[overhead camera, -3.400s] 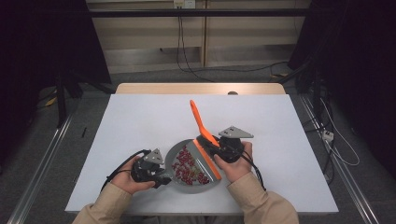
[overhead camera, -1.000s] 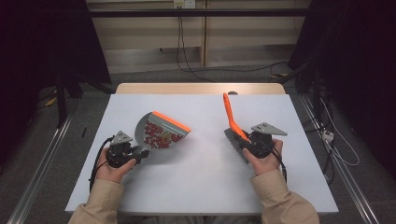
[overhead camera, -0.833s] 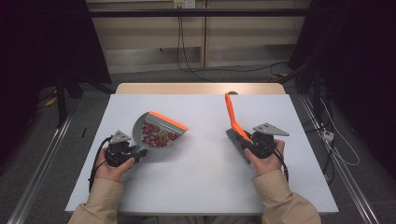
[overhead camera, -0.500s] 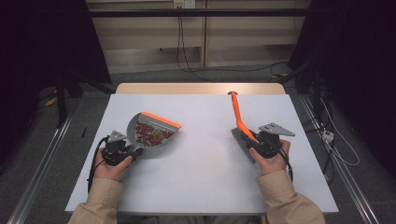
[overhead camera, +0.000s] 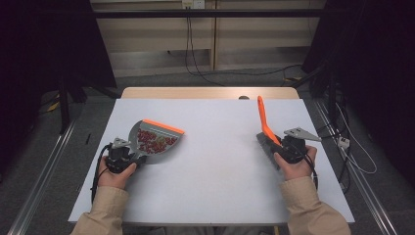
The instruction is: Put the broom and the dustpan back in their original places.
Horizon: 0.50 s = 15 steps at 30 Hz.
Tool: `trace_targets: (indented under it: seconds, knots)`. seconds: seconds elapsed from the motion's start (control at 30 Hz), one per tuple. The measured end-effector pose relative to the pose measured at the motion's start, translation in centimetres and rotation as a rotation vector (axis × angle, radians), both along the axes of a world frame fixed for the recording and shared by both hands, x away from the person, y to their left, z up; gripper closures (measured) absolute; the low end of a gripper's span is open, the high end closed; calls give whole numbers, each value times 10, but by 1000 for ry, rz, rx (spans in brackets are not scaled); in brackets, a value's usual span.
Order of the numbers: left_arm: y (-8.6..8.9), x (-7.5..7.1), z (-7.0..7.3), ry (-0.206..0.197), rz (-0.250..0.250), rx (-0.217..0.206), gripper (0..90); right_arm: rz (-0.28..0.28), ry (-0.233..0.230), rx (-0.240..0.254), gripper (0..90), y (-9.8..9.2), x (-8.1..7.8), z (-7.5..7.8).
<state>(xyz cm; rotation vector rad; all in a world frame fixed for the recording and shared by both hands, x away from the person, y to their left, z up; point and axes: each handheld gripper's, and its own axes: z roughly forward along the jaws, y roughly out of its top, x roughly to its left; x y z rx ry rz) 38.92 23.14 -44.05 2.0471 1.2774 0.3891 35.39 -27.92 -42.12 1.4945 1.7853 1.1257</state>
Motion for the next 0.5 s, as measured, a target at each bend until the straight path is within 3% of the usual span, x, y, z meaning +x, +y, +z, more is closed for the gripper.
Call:
trace_targets:
  seconds: [0.5]
  knots:
    - [-1, 2, -2, 5, 19, -4, 633, -46, 14, -32, 710, -21, -2, -5]
